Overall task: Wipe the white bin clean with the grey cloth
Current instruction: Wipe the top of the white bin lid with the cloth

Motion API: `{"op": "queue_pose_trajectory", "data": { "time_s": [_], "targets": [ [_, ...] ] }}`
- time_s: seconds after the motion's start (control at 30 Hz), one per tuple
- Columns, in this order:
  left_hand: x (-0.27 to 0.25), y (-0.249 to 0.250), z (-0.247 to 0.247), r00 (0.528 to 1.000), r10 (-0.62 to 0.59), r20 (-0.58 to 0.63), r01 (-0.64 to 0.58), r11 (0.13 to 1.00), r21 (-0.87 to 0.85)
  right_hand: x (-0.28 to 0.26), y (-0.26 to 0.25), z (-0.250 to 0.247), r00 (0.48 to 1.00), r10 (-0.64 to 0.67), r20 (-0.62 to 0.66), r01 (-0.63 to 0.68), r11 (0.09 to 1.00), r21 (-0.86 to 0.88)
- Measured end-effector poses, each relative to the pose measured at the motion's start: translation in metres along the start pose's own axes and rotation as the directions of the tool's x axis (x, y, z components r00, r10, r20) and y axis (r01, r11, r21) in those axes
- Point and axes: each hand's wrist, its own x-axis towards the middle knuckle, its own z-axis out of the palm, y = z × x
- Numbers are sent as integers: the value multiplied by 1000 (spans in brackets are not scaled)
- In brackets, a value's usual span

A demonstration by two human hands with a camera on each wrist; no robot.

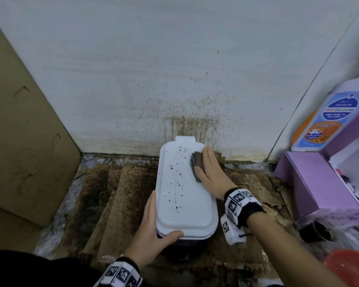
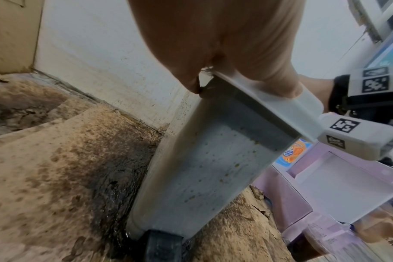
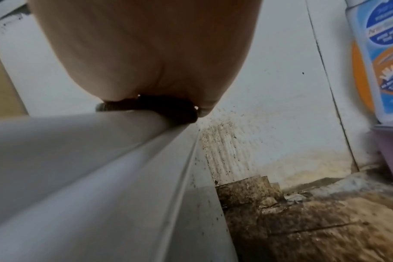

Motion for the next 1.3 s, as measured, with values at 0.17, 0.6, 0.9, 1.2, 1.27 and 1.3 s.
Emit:
{"op": "queue_pose_trajectory", "data": {
  "time_s": [0.17,0.6,0.9,1.2,1.27,1.3],
  "targets": [
    [0,-3,1,999,39,-22,-39,999,26,-11,-2,9,1000,6,-28,-7,998,-60],
    [-1,-11,9,992,75,-102,-80,996,-46,-121,-47,78,978,-124,-166,35,888,-459],
    [4,-16,8,992,97,-79,-101,994,-43,-55,-72,77,983,-176,-50,124,841,-526],
    [6,-19,8,994,95,-56,-97,995,-20,-65,-72,79,970,-238,-42,177,818,-548],
    [5,-21,8,994,96,-46,-97,995,-22,-87,-74,85,964,-263,-27,208,818,-537],
    [6,-21,7,995,93,-41,-94,995,-22,-95,-75,86,965,-263,-6,219,818,-532]
  ]
}}
